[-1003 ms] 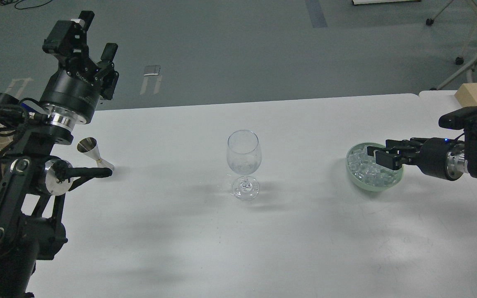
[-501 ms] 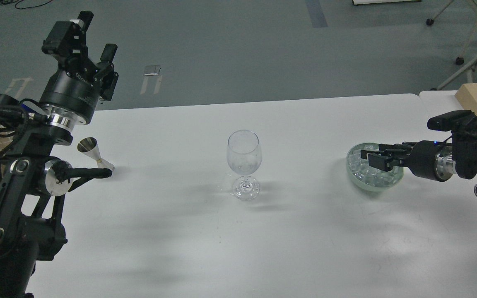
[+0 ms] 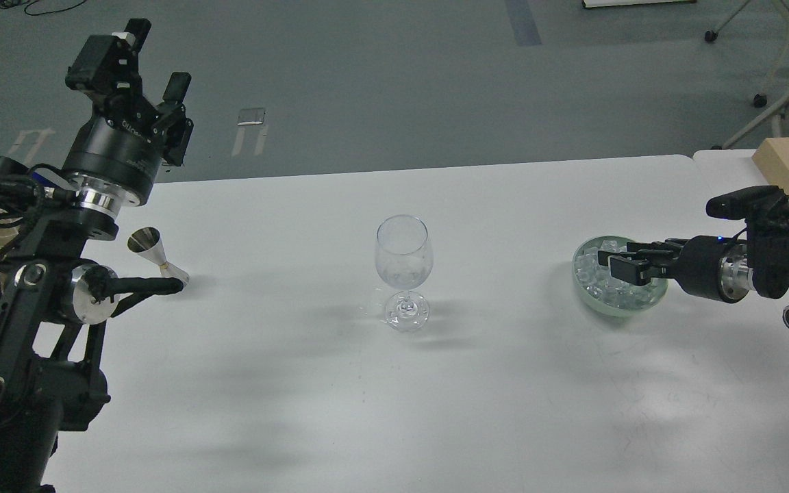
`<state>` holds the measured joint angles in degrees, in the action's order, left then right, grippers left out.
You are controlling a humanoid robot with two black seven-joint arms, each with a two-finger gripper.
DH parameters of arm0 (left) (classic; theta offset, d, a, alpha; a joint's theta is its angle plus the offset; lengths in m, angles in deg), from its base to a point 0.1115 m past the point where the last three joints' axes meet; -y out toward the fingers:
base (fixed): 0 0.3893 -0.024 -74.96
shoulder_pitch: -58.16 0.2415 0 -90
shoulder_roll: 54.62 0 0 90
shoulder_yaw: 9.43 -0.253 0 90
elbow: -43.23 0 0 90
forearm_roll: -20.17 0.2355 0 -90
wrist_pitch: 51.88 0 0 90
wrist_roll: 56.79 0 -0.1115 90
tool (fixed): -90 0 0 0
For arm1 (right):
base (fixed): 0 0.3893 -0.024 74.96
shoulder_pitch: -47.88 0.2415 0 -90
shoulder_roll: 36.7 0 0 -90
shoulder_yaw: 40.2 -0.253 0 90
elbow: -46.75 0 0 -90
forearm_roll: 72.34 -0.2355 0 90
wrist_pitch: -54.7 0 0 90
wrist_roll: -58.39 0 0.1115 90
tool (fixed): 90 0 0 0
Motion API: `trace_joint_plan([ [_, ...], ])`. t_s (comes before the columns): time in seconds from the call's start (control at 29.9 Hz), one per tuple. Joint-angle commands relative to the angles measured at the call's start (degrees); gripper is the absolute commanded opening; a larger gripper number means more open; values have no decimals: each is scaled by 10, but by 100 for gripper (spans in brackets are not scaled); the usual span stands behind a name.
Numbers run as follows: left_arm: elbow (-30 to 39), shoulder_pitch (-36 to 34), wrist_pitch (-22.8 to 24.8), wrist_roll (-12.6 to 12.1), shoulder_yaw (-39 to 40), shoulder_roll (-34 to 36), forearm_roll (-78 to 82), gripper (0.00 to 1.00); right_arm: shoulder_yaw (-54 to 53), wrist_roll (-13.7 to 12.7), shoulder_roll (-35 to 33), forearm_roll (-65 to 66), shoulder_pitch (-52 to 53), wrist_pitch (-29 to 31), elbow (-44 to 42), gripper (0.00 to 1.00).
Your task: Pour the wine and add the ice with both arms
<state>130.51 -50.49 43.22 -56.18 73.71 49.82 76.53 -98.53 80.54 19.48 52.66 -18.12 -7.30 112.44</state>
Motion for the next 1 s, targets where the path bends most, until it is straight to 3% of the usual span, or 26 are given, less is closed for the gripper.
trace_joint_plan([
  [0.0, 0, 0, 1, 0, 0, 0, 0, 79, 1, 0, 5, 0, -3, 0, -8, 59],
  [0.53, 0, 0, 1, 0, 2, 0, -1, 80, 1, 0, 9, 0, -18, 0, -10, 60],
  [0.97, 1, 1, 2, 1, 4, 1, -1, 80, 1, 13, 9, 0, -18, 0, -10, 55],
])
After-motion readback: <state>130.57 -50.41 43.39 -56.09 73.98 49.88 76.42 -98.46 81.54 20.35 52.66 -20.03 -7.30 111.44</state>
